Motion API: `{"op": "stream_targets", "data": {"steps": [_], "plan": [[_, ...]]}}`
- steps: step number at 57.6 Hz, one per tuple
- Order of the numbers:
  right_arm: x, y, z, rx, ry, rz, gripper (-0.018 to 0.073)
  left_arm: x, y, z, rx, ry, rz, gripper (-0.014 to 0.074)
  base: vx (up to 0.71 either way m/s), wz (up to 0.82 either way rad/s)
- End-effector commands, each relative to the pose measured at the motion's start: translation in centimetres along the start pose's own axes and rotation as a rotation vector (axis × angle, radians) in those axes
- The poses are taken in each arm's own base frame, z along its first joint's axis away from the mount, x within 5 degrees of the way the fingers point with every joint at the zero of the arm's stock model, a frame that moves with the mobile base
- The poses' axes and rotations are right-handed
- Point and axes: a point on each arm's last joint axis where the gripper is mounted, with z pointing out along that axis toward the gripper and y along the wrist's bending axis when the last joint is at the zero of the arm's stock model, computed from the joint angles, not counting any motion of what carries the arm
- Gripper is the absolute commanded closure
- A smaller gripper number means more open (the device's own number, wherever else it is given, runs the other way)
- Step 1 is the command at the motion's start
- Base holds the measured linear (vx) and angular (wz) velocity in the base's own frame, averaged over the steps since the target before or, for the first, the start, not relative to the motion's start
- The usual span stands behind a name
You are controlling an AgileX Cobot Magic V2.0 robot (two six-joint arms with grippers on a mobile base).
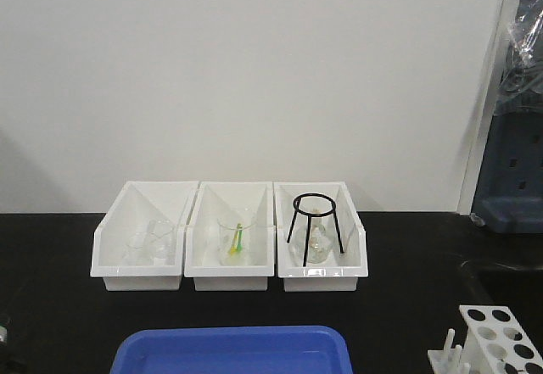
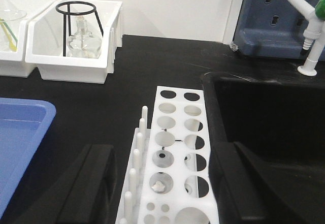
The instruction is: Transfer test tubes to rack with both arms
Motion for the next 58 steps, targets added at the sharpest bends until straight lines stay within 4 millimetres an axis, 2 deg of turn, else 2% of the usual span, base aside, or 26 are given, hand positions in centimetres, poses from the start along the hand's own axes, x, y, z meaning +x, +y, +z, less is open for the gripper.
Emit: {"op": "stream_targets", "data": {"steps": [1,42,50,58], "plan": [[-1.93,-0.17,-0.15,0.008,-0.116,-0.004,0.0085,-1.98,0.83,0.12,-0.067,-0.135,-0.016,0.0157,0.00,0.00],[-1.92,-0.17,-0.15,0.008,-0.115,-0.004,0.0085,-1.57,0.65,0.54,-0.097,-0.182,0.005,0.0166,0.00,0.00],[-1.92,-0.17,-0.15,0.008,-0.115,-0.004,0.0085,-1.67,0.73,0.52,-0.106,-0.193,0.004,0.0192,0.00,0.00],[-1.92,-0.17,-0.15,0.008,-0.115,-0.004,0.0085,-1.53,0.90,0.50,-0.124,-0.180,-0.010,0.0258,0.00,0.00]]}}
